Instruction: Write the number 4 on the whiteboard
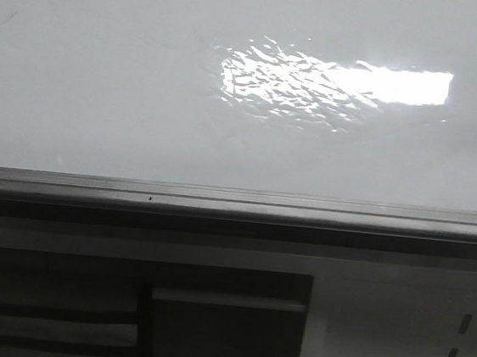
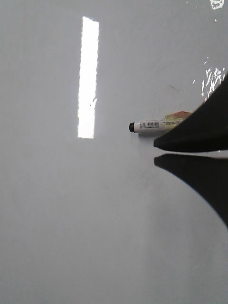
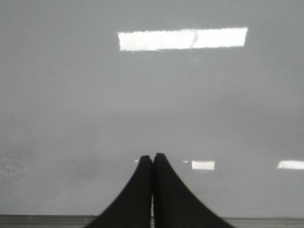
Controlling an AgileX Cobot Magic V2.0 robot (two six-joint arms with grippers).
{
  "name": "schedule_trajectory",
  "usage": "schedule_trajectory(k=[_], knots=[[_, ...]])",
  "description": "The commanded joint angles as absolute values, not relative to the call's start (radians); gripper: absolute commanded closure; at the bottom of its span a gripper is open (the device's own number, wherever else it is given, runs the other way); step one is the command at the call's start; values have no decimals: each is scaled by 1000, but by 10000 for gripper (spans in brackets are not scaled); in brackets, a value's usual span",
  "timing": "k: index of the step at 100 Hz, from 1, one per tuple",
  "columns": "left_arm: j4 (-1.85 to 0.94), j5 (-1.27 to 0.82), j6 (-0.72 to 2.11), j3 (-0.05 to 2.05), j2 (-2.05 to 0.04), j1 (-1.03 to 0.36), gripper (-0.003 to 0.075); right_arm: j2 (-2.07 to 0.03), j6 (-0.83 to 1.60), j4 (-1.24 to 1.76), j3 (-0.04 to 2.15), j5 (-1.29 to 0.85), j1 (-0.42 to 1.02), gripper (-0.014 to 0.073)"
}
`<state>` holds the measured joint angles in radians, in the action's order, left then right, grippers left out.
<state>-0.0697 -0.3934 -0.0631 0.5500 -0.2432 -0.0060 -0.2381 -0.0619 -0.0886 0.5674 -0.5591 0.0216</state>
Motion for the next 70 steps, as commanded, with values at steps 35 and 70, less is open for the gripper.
schedule_trajectory(k=[35,70], knots=[[-72,-351,-64,631,-359,-16,741,-352,-57,-107,655,-538,14,666],[-70,-334,-64,631,-359,-16,737,-355,-57,-109,655,-538,14,662]])
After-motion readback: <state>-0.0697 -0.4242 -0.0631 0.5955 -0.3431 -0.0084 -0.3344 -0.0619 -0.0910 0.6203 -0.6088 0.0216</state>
